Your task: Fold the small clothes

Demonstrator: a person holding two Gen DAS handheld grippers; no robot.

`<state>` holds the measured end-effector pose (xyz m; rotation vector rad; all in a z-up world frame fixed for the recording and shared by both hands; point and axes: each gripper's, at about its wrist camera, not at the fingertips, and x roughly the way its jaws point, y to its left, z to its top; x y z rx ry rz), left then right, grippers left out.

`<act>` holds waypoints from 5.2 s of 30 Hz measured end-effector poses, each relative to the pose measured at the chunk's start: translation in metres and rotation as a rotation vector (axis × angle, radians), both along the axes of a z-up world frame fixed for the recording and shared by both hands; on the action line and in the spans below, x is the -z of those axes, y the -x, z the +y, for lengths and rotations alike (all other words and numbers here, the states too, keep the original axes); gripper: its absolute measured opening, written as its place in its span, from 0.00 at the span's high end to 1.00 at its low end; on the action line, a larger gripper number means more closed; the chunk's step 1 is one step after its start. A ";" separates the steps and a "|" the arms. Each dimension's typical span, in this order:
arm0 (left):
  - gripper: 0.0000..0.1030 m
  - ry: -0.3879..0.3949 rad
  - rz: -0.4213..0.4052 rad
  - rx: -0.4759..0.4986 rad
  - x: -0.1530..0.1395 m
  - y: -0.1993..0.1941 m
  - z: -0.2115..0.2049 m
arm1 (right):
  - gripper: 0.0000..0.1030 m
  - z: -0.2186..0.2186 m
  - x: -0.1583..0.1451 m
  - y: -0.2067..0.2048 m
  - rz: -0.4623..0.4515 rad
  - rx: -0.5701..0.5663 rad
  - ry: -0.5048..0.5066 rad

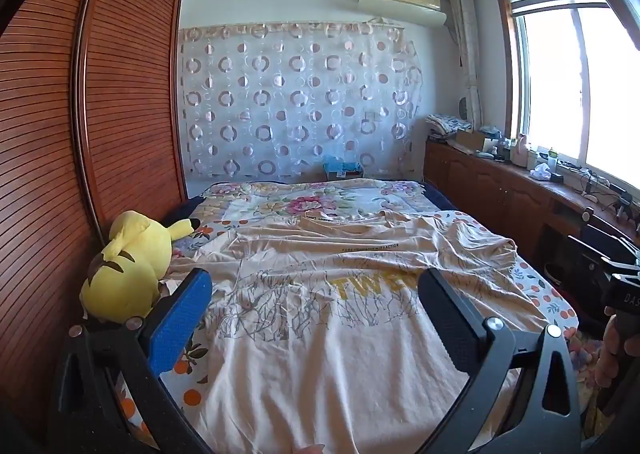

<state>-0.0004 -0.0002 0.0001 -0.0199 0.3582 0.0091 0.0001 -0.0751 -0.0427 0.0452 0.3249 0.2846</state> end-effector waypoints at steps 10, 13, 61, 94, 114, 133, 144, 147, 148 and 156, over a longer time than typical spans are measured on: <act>0.00 -0.002 0.015 0.003 0.000 0.000 0.000 | 0.00 0.001 0.001 -0.001 -0.004 -0.003 0.003; 0.00 -0.001 0.015 0.002 0.000 0.000 0.000 | 0.00 0.000 0.002 -0.001 -0.003 -0.004 0.003; 0.00 -0.004 0.015 0.003 0.009 -0.002 0.001 | 0.00 0.002 0.000 -0.001 -0.003 -0.004 0.012; 0.00 -0.019 0.036 -0.012 0.005 -0.001 0.004 | 0.00 0.004 0.000 -0.002 -0.014 -0.017 0.006; 0.00 0.013 0.163 -0.116 0.056 -0.035 0.098 | 0.00 0.042 0.016 -0.067 0.063 -0.253 0.047; 0.00 0.066 0.286 -0.185 0.088 -0.072 0.199 | 0.24 0.115 0.027 -0.169 0.207 -0.638 0.172; 0.00 0.143 0.338 -0.170 0.099 -0.113 0.255 | 0.55 0.151 0.032 -0.219 0.344 -0.868 0.273; 0.01 0.172 0.353 -0.159 0.103 -0.124 0.269 | 0.64 0.149 0.034 -0.232 0.378 -0.899 0.291; 0.03 0.182 0.361 -0.153 0.104 -0.128 0.273 | 0.66 0.149 0.035 -0.238 0.394 -0.909 0.296; 0.08 0.236 0.407 -0.092 0.111 -0.160 0.281 | 0.97 0.106 0.025 -0.257 0.425 -0.939 0.326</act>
